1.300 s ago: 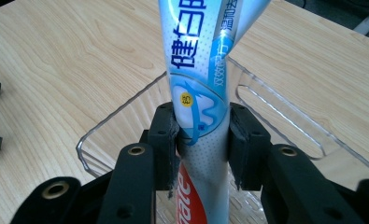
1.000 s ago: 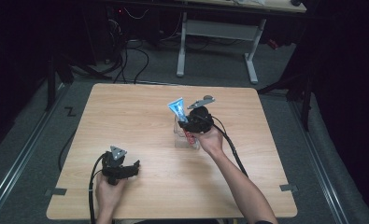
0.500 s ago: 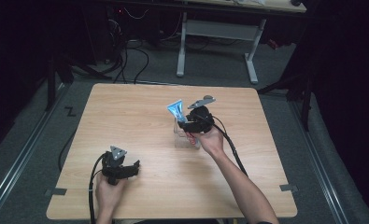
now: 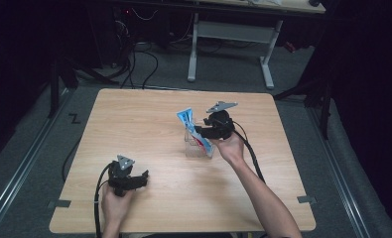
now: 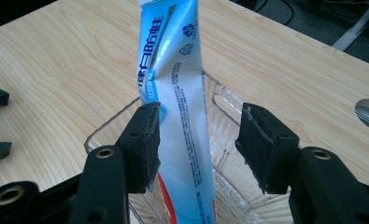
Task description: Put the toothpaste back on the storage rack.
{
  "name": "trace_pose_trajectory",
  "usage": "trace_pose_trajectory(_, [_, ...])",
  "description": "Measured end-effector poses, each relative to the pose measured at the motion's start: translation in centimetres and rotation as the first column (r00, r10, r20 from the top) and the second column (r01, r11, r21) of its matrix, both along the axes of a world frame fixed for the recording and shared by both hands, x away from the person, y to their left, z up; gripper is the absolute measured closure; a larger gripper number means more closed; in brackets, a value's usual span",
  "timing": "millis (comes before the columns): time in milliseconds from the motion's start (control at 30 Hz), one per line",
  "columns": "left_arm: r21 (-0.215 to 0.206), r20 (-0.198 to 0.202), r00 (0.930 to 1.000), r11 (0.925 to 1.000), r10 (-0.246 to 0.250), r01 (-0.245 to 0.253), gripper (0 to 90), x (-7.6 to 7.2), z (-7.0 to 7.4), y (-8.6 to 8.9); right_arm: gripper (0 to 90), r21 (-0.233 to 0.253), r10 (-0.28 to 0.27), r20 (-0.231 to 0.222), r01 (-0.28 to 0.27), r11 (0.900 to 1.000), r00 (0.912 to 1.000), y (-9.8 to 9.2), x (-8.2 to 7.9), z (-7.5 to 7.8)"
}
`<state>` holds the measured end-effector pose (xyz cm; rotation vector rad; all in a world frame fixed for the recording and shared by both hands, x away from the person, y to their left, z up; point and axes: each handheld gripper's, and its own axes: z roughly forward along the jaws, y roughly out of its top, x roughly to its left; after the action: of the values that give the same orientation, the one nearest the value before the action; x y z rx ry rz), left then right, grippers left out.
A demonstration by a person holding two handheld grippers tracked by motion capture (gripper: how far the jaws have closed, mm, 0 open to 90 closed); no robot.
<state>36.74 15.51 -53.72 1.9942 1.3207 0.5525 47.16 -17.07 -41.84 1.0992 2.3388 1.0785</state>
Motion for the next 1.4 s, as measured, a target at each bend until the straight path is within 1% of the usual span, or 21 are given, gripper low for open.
trace_pose_trajectory(133, [0.000, 0.000, 1.0000, 1.0000, 0.000, 0.000, 15.9, 0.0, 0.0, 0.0, 48.1, 0.031, -0.005, -0.008, 0.005, 1.000, 1.0000, -0.7, -0.1, 0.4])
trace_pose_trajectory(200, [0.000, 0.000, 1.0000, 1.0000, 0.000, 0.000, 15.9, 0.0, 0.0, 0.0, 48.1, 0.029, -0.006, -0.001, 0.006, 1.000, 1.0000, -0.9, -0.3, 0.7])
trace_pose_trajectory(300, [0.000, 0.000, 1.0000, 1.0000, 0.000, 0.000, 15.9, 0.0, 0.0, 0.0, 48.2, 0.039, -0.010, 0.006, 0.009, 0.999, 0.9999, -1.4, -0.6, 1.2])
trace_pose_trajectory(500, [0.000, 0.000, 1.0000, 1.0000, 0.000, 0.000, 15.9, 0.0, 0.0, 0.0, 48.3, 0.045, -0.025, 0.022, 0.024, 0.999, 0.9995, -2.1, -0.9, 1.8])
trace_pose_trajectory(1067, [0.000, 0.000, 1.0000, 1.0000, 0.000, 0.000, 15.8, 0.0, 0.0, 0.0, 48.5, 0.060, -0.069, 0.038, 0.067, 0.996, 0.9969, -4.5, -1.5, 2.4])
trace_pose_trajectory(1200, [0.000, -0.001, 1.0000, 1.0000, -0.001, 0.001, 15.8, 0.0, 0.0, 0.0, 48.9, 0.071, -0.084, 0.043, 0.080, 0.994, 0.9956, -5.1, -1.7, 2.5])
trace_pose_trajectory(1400, [0.001, -0.001, 1.0000, 1.0000, -0.001, 0.001, 15.8, 0.0, 0.0, 0.0, 48.9, 0.064, -0.098, 0.043, 0.095, 0.993, 0.9943, -6.1, -2.3, 2.4])
